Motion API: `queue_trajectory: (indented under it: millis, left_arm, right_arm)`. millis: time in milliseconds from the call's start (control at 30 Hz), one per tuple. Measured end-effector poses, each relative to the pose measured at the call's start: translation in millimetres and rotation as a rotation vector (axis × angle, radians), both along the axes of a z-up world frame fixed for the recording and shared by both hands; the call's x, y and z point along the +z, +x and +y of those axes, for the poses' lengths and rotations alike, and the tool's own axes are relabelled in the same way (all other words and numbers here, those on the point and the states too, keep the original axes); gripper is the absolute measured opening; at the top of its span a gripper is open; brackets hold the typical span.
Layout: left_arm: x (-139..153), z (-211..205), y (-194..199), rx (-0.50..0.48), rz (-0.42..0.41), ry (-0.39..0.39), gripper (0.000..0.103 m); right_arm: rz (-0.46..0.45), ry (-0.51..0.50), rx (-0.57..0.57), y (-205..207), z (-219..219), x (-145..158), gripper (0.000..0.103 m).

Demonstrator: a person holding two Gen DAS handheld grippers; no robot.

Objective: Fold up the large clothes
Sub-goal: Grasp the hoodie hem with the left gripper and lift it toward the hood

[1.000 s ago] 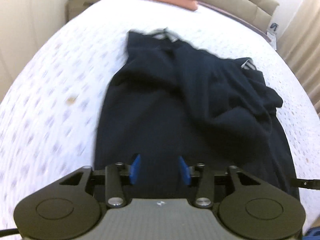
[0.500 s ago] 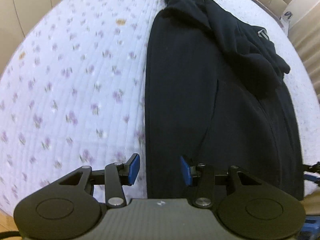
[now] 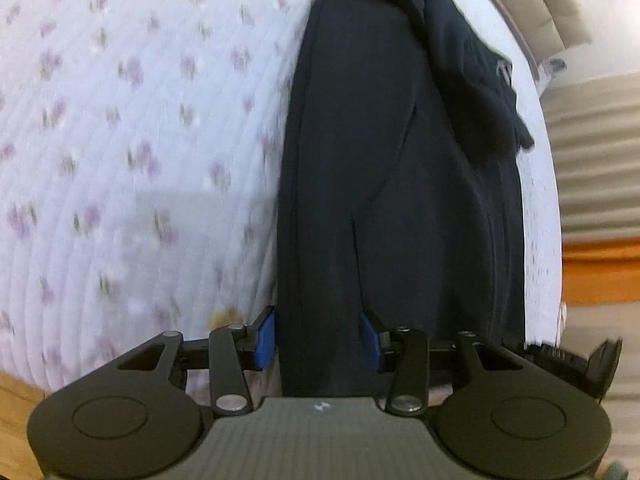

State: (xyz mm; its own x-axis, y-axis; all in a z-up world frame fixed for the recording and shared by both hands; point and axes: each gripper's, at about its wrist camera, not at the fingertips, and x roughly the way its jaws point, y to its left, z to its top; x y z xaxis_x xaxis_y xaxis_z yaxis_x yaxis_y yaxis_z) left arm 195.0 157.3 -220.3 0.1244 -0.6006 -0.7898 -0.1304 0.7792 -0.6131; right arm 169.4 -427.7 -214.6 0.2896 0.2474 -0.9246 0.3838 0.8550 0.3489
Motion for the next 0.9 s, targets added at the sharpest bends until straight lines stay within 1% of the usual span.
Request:
queue_trajectory:
  millis: [67, 133, 200, 267, 300, 367, 433, 467, 500, 533, 567, 633, 700, 767, 833, 900]
  left_arm:
    - [-2.9, -3.9, -7.5, -0.019, 0.024, -0.017, 0.045]
    - [-3.8, -8.9, -12.0, -0.025, 0.03, -0.003, 0.045]
    - [-5.3, -9.1, -10.8, -0.003, 0.031, -0.007, 0.046]
    - [-8.6, -8.7, -9.6, 0.016, 0.037, -0.019, 0.046]
    - [-9.0, -8.5, -8.2, 0.019, 0.04, -0.024, 0.047]
    - [-11.0, -9.1, -5.5, 0.023, 0.049, -0.025, 0.047]
    - [-11.7, -9.1, -5.6, 0.026, 0.054, -0.024, 0.047]
    - [-12.1, -12.4, -4.3, 0.026, 0.055, -0.019, 0.046]
    - [-12.0, -14.2, -4.0, 0.022, 0.053, -0.012, 0.039]
    - [-10.6, -14.8, -5.4, 0.009, 0.044, 0.009, 0.016]
    - [-8.8, -20.0, -4.5, -0.015, 0.026, 0.021, 0.008]
    - [3.4, -29.3, 0.1, -0.047, -0.026, 0.041, 0.006]
    - [18.0, -32.1, 7.1, -0.055, -0.069, 0.044, 0.006]
    - [36.8, -31.6, 19.2, -0.019, -0.107, 0.019, 0.006]
    - [53.8, -31.2, 33.8, 0.007, -0.149, -0.003, 0.006]
    - [74.9, -38.4, 55.1, 0.02, -0.22, -0.019, 0.006]
  right_arm:
    - [0.006, -0.011, 0.009, -3.6, -4.7, 3.5, 0.032]
    - [0.013, -0.028, -0.034, -4.5, -13.3, 5.1, 0.032]
    - [0.022, -0.012, -0.083, -7.6, -25.5, 2.2, 0.046]
    - [0.034, -0.019, -0.081, -8.4, -27.0, -1.7, 0.047]
    - [0.043, -0.02, -0.069, -8.4, -25.8, -4.0, 0.051]
    - [0.05, 0.002, -0.053, -8.8, -22.8, -7.3, 0.054]
    - [0.051, 0.034, -0.023, -9.9, -17.7, -6.9, 0.054]
    - [0.052, 0.034, 0.006, -9.7, -12.5, -6.0, 0.041]
    - [0.048, 0.031, 0.034, -9.3, -6.2, -4.0, 0.025]
    - [0.037, 0.032, 0.051, -8.6, -4.3, -0.8, 0.017]
    - [0.023, 0.059, 0.049, -7.7, -5.7, 2.6, 0.013]
    - [-0.009, 0.085, 0.029, -4.1, -10.5, 12.7, 0.012]
    - [-0.052, 0.115, 0.016, 3.4, -16.8, 26.5, 0.011]
    - [-0.109, 0.138, 0.011, 17.1, -21.3, 46.2, 0.01]
    - [-0.164, 0.144, 0.032, 36.4, -22.6, 63.0, 0.01]
    - [-0.22, 0.142, 0.05, 59.5, -23.3, 77.0, 0.01]
